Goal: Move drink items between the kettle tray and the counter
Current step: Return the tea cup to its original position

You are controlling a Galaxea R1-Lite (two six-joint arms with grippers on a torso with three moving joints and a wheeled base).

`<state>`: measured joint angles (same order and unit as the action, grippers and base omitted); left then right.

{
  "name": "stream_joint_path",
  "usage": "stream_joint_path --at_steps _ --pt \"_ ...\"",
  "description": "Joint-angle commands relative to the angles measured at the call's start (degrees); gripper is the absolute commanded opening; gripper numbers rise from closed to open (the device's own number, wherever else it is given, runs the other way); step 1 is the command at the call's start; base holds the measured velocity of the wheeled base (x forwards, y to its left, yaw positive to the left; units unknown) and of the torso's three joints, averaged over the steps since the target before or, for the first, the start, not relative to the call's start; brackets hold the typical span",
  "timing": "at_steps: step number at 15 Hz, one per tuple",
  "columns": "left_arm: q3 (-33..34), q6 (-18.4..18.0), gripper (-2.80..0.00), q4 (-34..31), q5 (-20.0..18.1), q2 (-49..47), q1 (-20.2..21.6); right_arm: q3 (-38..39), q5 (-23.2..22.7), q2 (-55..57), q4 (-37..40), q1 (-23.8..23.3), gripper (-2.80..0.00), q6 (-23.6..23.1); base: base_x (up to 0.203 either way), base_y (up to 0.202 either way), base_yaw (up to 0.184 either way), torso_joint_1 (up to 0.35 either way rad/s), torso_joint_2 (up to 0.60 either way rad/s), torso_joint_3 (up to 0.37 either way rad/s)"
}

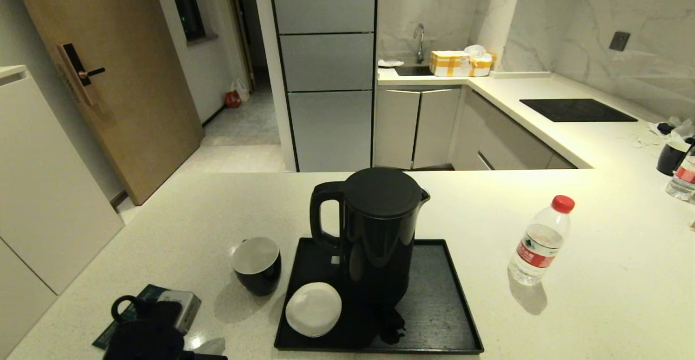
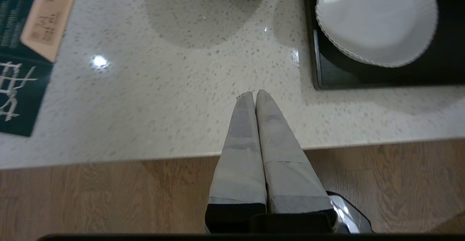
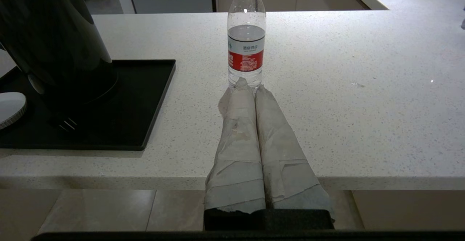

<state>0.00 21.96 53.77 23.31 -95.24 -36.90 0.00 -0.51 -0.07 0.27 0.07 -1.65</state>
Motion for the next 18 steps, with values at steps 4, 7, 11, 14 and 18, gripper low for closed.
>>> stream_joint_path --at_steps 4,7,11,14,18 --pt "0.09 0.28 0.00 9.47 0.16 -12.29 2.00 0.00 -0.02 0.07 0.00 0.10 -2.80 -0.02 0.000 0.000 0.000 0.000 0.00 0.000" --pt "0.07 0.22 0.00 19.38 0.75 -21.09 2.68 0.00 -0.02 0.07 0.00 0.01 -2.80 -0.02 0.000 0.000 0.000 0.000 0.00 0.000" --pt "-0.02 0.22 0.00 33.59 5.56 -28.44 2.96 0.00 -0.02 0.07 0.00 0.01 -2.80 -0.02 0.000 0.000 0.000 0.000 0.00 0.000" --pt "-1.10 0.12 0.00 33.89 6.71 -30.32 2.93 0.00 -0.02 0.07 0.00 0.01 -2.80 -0.02 0.000 0.000 0.000 0.000 0.00 0.000" --pt "-2.02 -0.52 0.00 33.89 9.14 -30.92 2.74 0.00 -0.02 0.07 0.00 0.01 -2.80 -0.02 0.000 0.000 0.000 0.000 0.00 0.000"
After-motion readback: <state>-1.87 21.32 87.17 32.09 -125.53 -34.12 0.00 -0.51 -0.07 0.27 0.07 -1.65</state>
